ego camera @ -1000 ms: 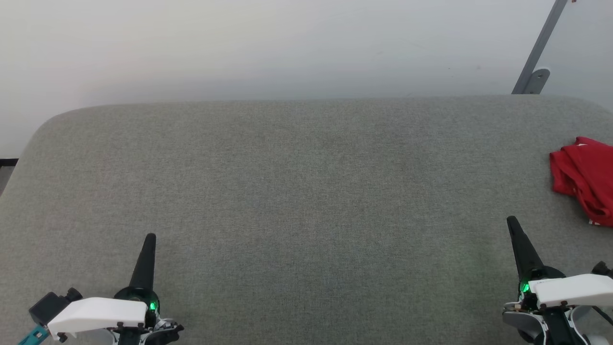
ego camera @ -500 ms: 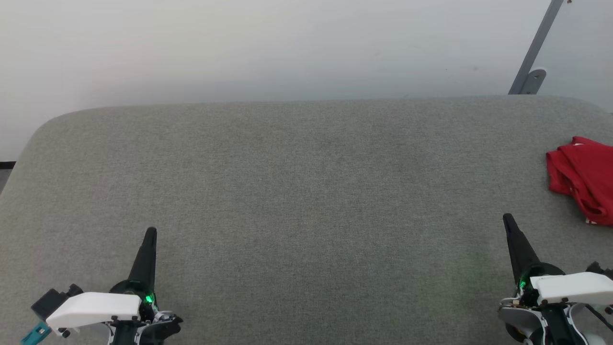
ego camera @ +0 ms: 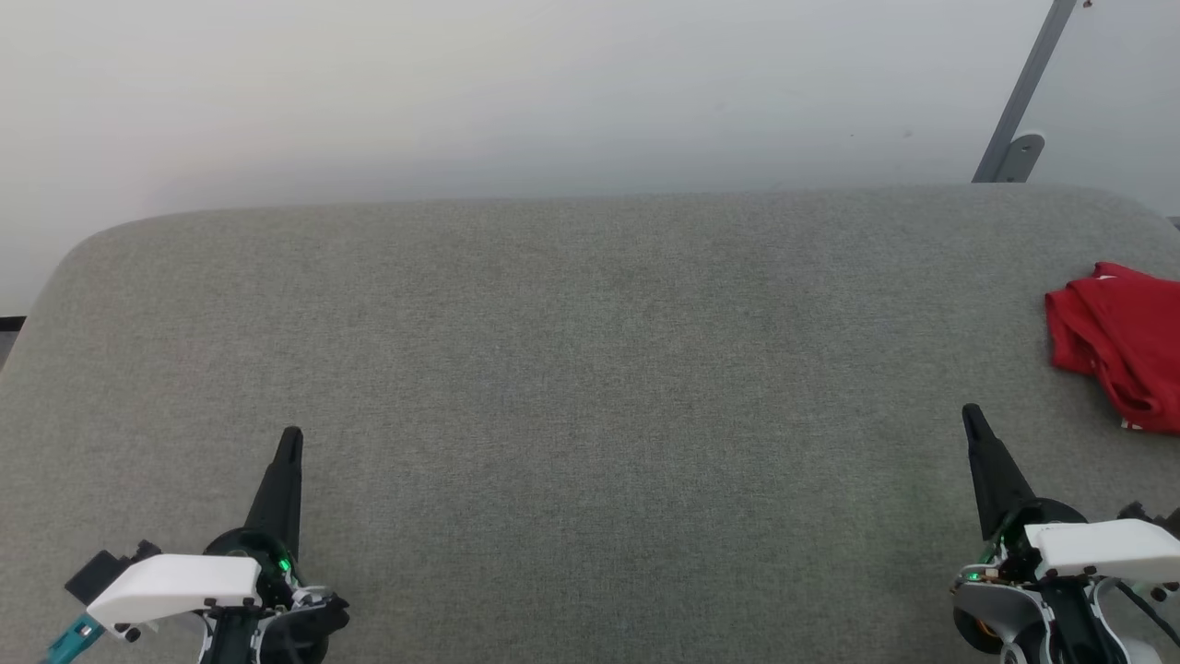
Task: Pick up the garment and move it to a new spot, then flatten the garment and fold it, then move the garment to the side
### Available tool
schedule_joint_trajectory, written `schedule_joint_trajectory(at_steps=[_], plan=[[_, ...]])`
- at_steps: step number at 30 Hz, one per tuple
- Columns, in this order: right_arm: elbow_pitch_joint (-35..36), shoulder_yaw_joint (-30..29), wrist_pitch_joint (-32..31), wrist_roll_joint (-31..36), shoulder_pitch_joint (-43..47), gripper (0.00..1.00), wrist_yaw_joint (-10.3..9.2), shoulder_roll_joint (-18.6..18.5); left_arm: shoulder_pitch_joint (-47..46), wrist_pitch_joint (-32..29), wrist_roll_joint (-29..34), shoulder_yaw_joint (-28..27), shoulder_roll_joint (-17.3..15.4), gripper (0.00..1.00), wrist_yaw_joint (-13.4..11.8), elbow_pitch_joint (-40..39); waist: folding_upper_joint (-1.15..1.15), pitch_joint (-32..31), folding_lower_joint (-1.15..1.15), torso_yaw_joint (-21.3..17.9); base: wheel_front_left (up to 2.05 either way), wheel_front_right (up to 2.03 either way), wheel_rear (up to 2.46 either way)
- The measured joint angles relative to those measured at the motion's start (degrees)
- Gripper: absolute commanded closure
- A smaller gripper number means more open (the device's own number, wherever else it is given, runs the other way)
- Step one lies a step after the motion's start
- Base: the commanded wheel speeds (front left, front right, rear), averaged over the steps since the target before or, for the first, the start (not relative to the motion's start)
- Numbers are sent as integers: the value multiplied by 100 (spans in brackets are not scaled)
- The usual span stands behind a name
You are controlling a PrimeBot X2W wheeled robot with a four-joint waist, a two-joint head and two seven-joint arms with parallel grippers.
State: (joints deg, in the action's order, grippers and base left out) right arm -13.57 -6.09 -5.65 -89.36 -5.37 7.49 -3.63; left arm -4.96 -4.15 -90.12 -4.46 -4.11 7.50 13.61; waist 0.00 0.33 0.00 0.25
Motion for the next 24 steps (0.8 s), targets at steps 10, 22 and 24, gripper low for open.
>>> schedule_joint_trajectory(at_steps=[10, 22, 24], plan=[[-41, -26, -66, -300, -59, 100, 0, 58, -79, -114, -334, -42, 14, 100, 0, 44, 0, -15, 0, -25, 0, 0, 0], [-48, -32, -88, -301, -65, 100, 0, 68, -81, -135, -333, -66, 27, 100, 0, 46, 0, -15, 0, -25, 0, 0, 0], [-46, -32, -88, -301, -65, 100, 0, 68, -81, -136, -332, -68, 31, 100, 0, 47, 0, -15, 0, -25, 0, 0, 0]])
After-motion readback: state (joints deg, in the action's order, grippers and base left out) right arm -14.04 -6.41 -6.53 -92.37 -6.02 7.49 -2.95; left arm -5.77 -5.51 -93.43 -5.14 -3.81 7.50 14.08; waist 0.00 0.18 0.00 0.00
